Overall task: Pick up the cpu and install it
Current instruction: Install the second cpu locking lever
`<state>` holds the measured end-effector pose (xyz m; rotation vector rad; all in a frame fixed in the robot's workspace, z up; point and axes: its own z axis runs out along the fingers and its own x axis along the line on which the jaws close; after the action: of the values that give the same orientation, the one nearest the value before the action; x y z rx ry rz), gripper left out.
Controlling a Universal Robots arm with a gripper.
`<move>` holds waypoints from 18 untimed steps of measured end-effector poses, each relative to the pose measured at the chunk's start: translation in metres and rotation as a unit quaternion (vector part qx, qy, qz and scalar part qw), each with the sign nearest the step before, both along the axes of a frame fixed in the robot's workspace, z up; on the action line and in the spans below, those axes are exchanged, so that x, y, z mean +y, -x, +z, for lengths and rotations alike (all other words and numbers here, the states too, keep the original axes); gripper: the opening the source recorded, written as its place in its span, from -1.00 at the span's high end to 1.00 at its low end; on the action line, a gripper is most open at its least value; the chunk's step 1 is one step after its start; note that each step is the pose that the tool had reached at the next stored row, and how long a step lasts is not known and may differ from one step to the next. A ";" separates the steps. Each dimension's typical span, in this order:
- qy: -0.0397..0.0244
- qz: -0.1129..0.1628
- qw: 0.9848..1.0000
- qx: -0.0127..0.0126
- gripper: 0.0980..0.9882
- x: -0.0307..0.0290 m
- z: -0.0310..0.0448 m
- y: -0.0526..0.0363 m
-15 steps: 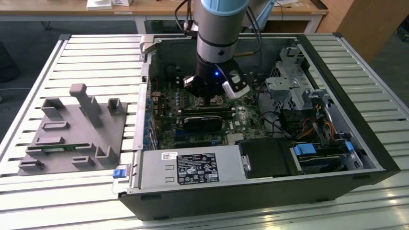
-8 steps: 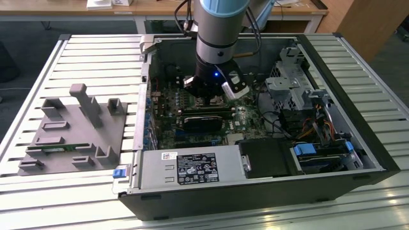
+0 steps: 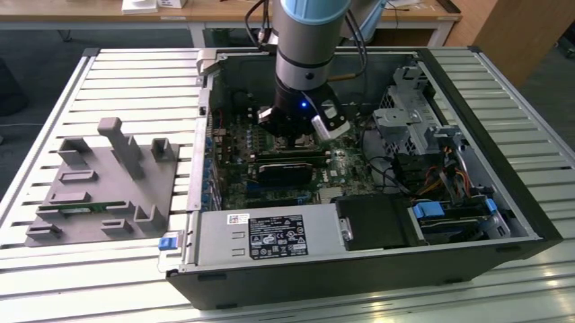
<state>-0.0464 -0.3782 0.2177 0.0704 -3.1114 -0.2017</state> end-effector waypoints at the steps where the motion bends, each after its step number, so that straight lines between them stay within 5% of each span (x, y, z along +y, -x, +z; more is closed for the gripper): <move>1: -0.001 0.000 1.000 0.000 0.98 0.0000 -0.0001 0.0000; 18: -0.017 0.000 1.000 0.000 0.98 -0.0096 -0.0017 0.0101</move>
<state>-0.0565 -0.3878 0.2159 0.0703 -3.1084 -0.2532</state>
